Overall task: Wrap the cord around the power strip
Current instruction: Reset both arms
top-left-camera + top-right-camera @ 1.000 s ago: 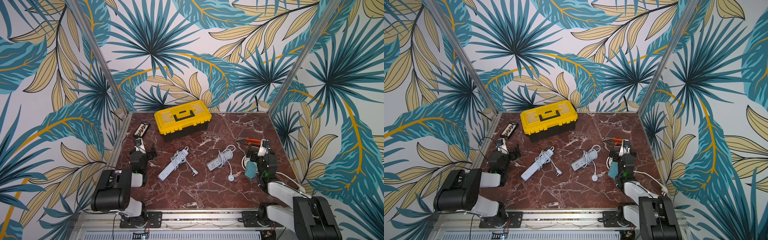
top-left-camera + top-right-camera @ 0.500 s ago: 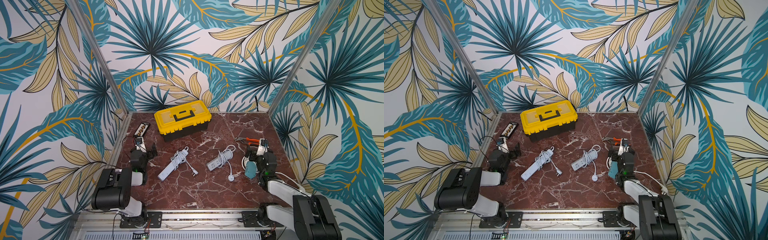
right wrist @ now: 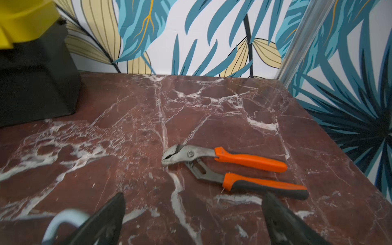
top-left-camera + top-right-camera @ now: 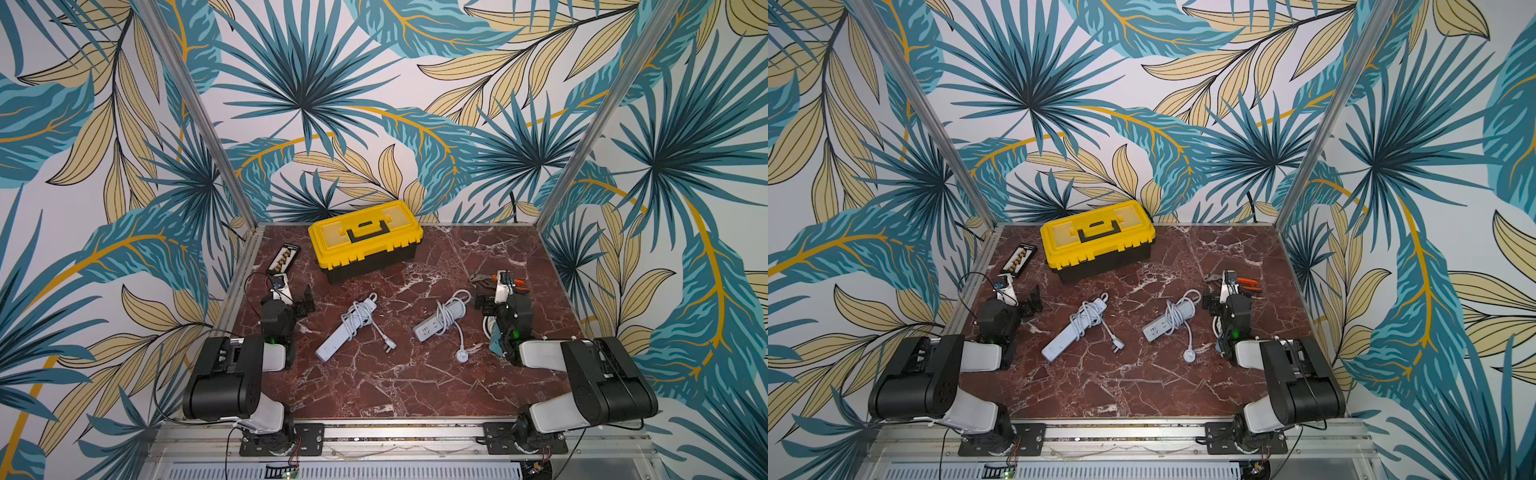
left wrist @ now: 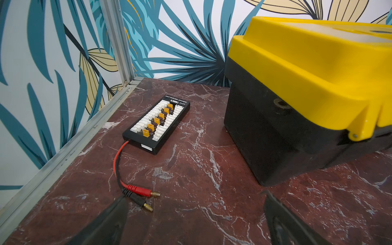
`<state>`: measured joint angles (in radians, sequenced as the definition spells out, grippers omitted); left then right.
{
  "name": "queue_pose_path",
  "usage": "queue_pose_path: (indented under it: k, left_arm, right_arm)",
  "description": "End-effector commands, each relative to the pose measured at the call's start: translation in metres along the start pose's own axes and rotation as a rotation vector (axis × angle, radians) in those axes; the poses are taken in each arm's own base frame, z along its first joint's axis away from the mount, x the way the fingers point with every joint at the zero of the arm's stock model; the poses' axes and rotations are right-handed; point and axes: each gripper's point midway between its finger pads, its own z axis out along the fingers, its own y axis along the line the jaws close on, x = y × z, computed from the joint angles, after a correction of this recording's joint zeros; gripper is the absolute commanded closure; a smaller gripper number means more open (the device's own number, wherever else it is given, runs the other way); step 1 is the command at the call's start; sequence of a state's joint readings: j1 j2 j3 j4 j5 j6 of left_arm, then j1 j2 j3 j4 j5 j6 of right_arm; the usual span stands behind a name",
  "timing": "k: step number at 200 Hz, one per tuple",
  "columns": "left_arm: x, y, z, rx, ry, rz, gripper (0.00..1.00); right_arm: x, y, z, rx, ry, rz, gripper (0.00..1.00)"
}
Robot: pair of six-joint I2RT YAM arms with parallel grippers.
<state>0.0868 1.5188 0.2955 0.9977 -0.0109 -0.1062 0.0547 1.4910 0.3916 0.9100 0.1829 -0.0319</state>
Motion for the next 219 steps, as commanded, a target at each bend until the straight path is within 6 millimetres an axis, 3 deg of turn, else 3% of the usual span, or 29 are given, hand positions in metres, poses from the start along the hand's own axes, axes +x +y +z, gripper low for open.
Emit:
queue_pose_path:
  k: [1,39,219]
  left_arm:
    - [-0.009,-0.004,0.009,0.023,-0.024,0.018,0.01]
    - [-0.007,-0.023,0.014,0.122,0.005,0.067,0.0]
    - [-0.007,-0.024,0.015,0.124,0.006,0.069,0.0]
  right_arm:
    - [0.012,-0.009,0.001,0.028,0.057,0.031,0.01]
    - [0.012,-0.014,0.002,0.063,0.064,0.051,0.01]
    - [0.012,-0.015,0.002,0.064,0.062,0.049,0.01]
